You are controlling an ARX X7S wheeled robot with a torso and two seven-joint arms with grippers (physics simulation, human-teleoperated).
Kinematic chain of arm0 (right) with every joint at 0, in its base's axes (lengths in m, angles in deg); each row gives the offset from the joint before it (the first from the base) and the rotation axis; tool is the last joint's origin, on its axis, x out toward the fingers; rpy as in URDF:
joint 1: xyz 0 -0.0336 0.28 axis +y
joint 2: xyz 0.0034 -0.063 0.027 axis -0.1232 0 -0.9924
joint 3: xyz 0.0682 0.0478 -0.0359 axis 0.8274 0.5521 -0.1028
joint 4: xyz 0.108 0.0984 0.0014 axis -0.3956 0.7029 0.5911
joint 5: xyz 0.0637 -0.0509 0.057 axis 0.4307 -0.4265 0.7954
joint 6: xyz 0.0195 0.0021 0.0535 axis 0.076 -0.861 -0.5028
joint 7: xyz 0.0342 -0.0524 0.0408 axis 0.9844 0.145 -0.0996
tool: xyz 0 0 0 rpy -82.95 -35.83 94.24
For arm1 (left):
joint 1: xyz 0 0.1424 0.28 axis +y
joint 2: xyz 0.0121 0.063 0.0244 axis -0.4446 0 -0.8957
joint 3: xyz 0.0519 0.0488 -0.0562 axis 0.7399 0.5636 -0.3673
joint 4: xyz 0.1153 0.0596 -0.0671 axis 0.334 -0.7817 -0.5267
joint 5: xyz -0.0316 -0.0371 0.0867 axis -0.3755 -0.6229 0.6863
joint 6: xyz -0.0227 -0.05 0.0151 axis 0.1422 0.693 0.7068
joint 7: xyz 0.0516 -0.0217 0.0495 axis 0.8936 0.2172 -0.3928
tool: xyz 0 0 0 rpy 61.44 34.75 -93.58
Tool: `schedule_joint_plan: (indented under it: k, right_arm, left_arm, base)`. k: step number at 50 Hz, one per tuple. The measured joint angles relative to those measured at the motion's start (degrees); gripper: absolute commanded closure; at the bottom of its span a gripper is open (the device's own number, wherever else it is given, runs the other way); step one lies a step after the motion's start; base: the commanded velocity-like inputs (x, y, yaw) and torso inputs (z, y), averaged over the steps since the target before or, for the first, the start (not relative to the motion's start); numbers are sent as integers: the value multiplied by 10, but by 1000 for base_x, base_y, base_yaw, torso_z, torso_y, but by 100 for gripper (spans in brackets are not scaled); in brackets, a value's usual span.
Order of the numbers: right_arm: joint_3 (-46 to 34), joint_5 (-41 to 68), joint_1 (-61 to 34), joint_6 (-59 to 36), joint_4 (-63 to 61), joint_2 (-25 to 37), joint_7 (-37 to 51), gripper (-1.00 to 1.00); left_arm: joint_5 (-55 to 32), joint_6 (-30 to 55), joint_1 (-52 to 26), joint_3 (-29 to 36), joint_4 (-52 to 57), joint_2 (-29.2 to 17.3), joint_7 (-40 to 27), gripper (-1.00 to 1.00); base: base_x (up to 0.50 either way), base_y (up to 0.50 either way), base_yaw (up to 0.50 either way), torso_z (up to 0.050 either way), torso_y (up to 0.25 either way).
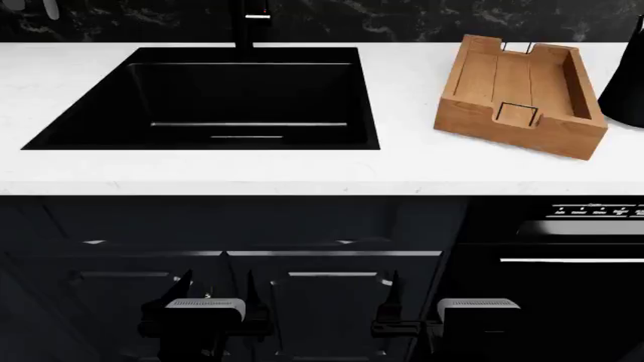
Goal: Pick the kettle from the counter and place it on the tray. Then pick the mug from the cabinet and place it on the tray. Then close the cabinet doors.
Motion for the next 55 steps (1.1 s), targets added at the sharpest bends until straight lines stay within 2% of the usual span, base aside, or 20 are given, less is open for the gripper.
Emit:
schedule_joint_plan:
  k: [14,23,30,35,43,49,55]
  right_arm:
    - [-16,13,9,-5,-26,18,22,-100]
    - [-24,23,21,-18,-72,30,36,-100]
    - [-27,29,31,-37,-125,41,47,-100]
    - [-28,30,37,-67,-187,50,55,-100]
    - [-29,25,24,-165,-324,71,67,-100]
    - [-28,23,-13,-273,-431,87,72,-100]
    - [-32,55,-61,-363,-508,123,108,-100]
  left_arm:
    - [-21,8,0,15,19,-16,-22,-100]
    - [-30,24,0,23,60,-30,-39,-100]
    - [-36,69,-9,24,130,-45,-50,-100]
    - [-40,137,-37,22,208,-59,-58,-100]
    - [-58,332,-157,14,358,-85,-67,-100]
    - [-80,516,-315,3,438,-100,-67,-100]
    - [-96,666,-498,2,452,-109,-67,-100]
  base:
    - [0,0,0,0,0]
    - [0,0,0,50,0]
    - [0,0,0,50,0]
    - [0,0,0,50,0]
    - [0,0,0,50,0]
    - [0,0,0,50,0]
    - [0,0,0,50,0]
